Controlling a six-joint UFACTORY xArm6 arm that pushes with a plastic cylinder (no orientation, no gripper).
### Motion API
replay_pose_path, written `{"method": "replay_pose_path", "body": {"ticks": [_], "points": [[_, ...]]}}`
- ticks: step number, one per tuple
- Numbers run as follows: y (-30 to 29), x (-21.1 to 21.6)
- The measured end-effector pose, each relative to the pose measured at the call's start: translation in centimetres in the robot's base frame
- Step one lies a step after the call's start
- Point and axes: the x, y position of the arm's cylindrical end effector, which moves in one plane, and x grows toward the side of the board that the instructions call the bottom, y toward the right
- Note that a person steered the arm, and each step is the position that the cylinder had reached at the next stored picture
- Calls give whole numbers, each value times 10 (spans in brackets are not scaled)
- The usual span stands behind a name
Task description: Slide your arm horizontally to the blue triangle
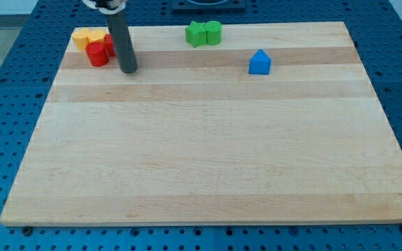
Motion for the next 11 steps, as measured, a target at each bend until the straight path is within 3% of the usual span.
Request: {"method": "replay_pose_path", "body": {"ticks": [1,2,3,6,8,11], "points": [[-2,1],[29,33],[97,66],[263,68],[299,37],[299,0]]}}
